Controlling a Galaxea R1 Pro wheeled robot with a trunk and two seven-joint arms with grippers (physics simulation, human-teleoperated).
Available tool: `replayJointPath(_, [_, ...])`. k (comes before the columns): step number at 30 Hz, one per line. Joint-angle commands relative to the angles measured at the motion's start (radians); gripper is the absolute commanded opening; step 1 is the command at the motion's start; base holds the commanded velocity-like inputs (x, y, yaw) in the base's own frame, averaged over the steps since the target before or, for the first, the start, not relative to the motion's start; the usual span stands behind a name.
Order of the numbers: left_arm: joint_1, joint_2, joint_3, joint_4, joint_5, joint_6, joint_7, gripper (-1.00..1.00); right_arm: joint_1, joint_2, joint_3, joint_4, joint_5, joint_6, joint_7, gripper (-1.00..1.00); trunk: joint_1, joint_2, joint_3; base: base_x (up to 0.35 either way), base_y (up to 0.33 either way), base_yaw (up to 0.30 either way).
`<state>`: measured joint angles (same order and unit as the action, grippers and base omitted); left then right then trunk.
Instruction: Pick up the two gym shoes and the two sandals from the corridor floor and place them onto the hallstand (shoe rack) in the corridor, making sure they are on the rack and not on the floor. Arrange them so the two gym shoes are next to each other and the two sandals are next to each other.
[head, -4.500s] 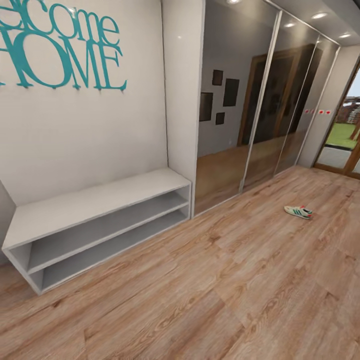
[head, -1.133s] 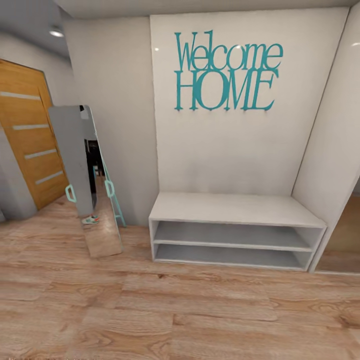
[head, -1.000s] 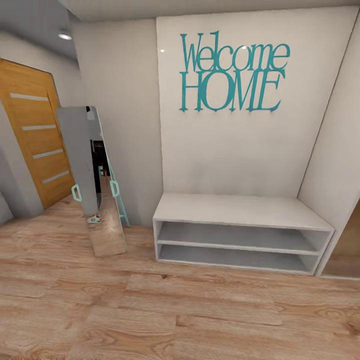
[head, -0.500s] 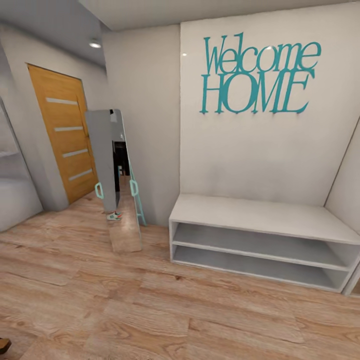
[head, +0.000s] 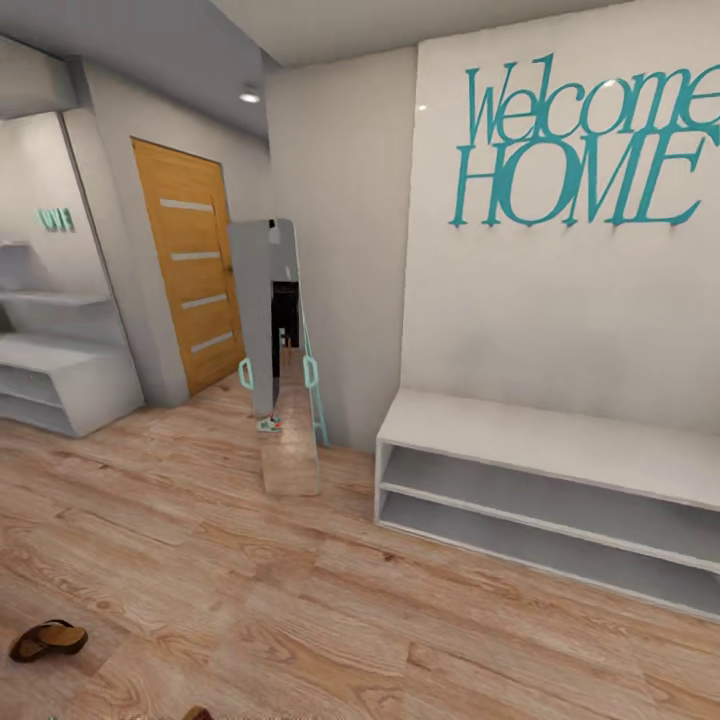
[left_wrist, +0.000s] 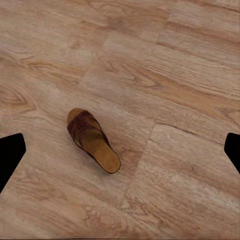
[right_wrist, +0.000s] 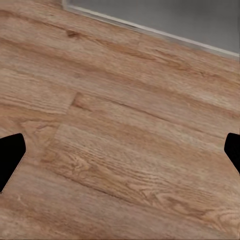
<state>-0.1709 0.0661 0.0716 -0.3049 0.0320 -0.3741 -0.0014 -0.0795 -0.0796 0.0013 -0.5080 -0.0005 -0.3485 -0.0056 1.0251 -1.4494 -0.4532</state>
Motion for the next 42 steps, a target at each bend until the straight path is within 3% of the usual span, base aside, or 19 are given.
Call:
replayJointPath(1, [-0.001, 0.0, 0.0, 0.001, 0.003, -0.003, 0.0, 1.0, 0.0, 0.0, 0.0, 0.0, 0.0, -0.003, -0.001, 1.0, 0.0, -0.001, -0.002, 0.0, 0.0, 0.28])
replayJointPath(42, [-0.001, 0.0, 0.0, 0.003, 0.003, -0.003, 0.0, 1.0, 0.0, 0.0, 0.001, 0.0, 0.002, -0.003, 0.001, 1.0, 0.0, -0.001, -0.044, 0.0, 0.0, 0.223])
